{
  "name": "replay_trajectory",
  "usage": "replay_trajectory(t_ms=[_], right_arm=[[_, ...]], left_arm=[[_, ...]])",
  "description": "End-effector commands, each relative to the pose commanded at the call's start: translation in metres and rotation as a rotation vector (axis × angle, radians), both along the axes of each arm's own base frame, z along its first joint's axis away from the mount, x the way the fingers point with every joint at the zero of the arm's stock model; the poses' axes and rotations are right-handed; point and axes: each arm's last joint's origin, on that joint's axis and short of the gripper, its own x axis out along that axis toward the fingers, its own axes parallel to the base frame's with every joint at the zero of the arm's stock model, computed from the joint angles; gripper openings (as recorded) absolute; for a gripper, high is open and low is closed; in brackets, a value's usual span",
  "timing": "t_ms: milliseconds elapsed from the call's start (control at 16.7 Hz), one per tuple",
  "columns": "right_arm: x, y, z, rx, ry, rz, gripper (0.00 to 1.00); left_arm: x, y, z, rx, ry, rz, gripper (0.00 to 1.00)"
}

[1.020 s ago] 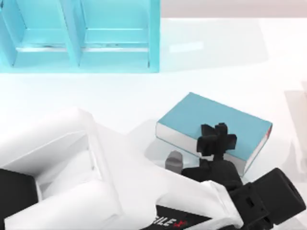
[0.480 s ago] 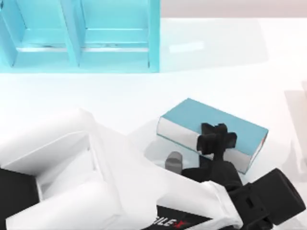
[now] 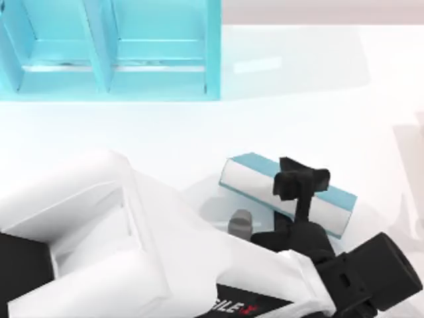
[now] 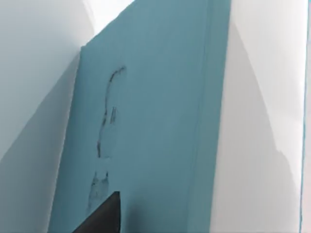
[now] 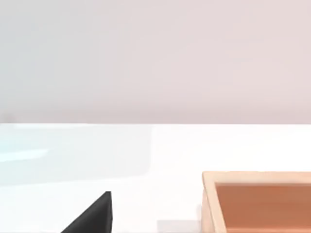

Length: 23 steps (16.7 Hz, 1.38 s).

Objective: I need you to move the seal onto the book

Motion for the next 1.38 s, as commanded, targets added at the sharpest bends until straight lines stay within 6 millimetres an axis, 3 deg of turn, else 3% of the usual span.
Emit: replay_trajectory(t_ms=[360, 540, 960, 1380], right_arm=[[0.0, 0.0, 0.0, 0.0, 0.0, 0.0, 1.0], [0.0, 0.0, 0.0, 0.0, 0.0, 0.0, 1.0], [0.0, 0.0, 0.0, 0.0, 0.0, 0.0, 1.0], [0.0, 0.0, 0.0, 0.0, 0.0, 0.0, 1.0]], left_arm=[[-0.001, 0.0, -0.001, 0.004, 0.002, -0.001, 1.0], [-0.01, -0.004, -0.006, 0.004, 0.008, -0.006, 1.0], [-0.066, -0.01, -0.023, 0.007, 0.045, -0.005, 1.0], [-0.127, 0.0, -0.007, 0.035, 0.027, 0.001, 1.0]])
